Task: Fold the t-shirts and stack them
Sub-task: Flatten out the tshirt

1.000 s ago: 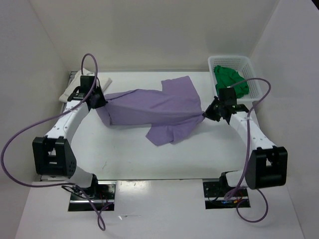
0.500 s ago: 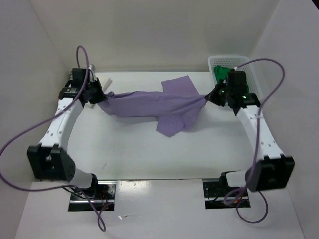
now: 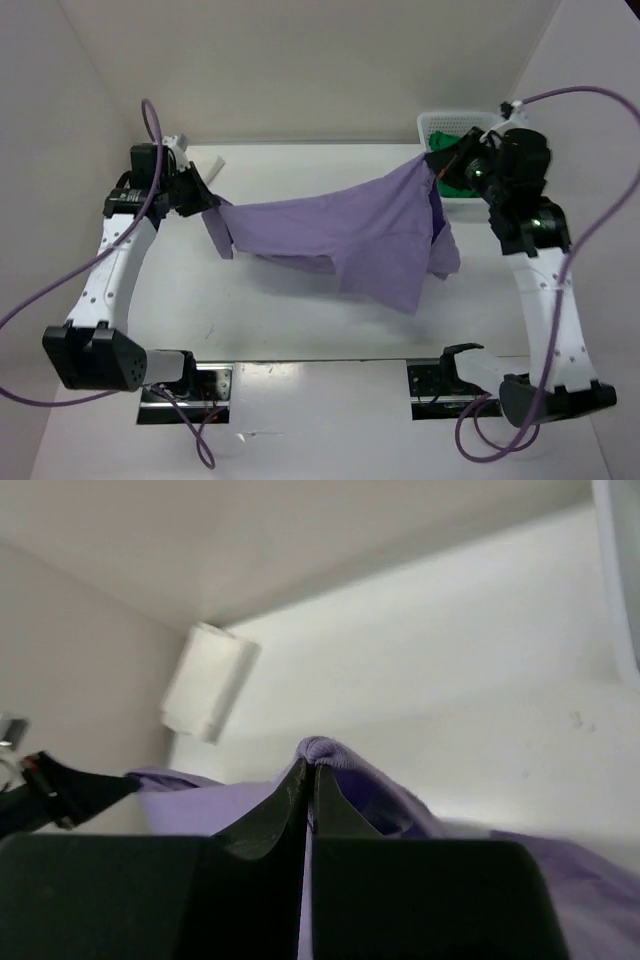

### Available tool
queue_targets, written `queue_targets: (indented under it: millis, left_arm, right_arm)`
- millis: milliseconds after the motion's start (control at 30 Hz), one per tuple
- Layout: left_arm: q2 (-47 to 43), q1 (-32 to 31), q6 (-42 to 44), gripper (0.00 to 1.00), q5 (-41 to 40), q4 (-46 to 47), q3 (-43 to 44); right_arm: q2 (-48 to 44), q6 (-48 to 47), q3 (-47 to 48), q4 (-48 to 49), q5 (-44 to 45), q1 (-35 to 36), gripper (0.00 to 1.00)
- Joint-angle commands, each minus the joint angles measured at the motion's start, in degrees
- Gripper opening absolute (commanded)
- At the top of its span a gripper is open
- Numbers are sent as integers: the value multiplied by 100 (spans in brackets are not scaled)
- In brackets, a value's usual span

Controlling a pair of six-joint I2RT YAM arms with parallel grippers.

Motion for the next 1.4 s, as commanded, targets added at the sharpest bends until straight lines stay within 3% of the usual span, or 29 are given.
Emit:
queue_targets:
  millis: [0, 133, 200, 300, 433, 533, 600, 633, 767, 867, 900, 933, 1033, 1100, 1167, 1267, 1367]
  left_arm:
    - [739, 201, -13, 13, 453, 752, -497]
    - [1951, 333, -224, 21, 516, 1569, -745]
    - [2655, 394, -224, 25, 516, 1623, -280]
    - [3227, 465, -356, 36, 183, 1677, 526]
    - [3125, 526, -357, 46, -169, 1537, 847]
    - [2476, 343, -93, 62, -976, 1536, -1]
    - [2044, 228, 109, 91, -1706, 1589, -592]
    - [1607, 80, 162, 100, -1960, 1589, -874]
    - [611, -501, 303, 100, -3102, 941, -1929]
    - [179, -1160, 225, 69, -3525, 449, -1931]
    - [179, -1544, 224, 53, -3640, 246, -1853]
    - [179, -1739, 146, 47, -3755, 183, -1852]
    - [362, -2380, 66, 36, -4062, -62, -1756]
    - [644, -2567, -48, 35, -4352, -160, -1703]
    - [976, -2567, -48, 41, -4414, -247, -1633]
    - [1590, -2567, -119, 48, -4529, -405, -1492]
    - [2041, -2567, -391, 52, -4714, -609, -1333]
  right_arm:
    - [871, 57, -1267, 761, 7, -324, 0]
    - [2056, 58, -1868, 1396, -169, -667, 0]
    - [2716, 58, -1868, 1556, -247, -747, 0]
    - [3356, 58, -1368, 1688, -248, -817, 0]
    - [4166, 180, -289, 1506, -310, -817, 0]
    - [4405, 181, -5, 1398, -178, -817, 0]
    - [4405, 181, -4, 1345, -126, -817, 1]
    - [4405, 181, -4, 1345, -125, -817, 3]
    - [4248, 364, -214, 1415, -283, -748, 27]
    - [3914, 426, -487, 1477, -397, -590, 43]
    - [3696, 479, -662, 1547, -450, -519, 46]
    - [3589, 479, -759, 1548, -450, -518, 53]
    - [3133, 532, -1120, 1548, -450, -405, 57]
    - [2877, 532, -1436, 1495, -450, -352, 62]
    - [2429, 532, -1838, 1495, -450, -299, 64]
    - [1902, 602, -2375, 1556, -450, -246, 57]
    - [1567, 655, -2798, 1609, -503, -193, 57]
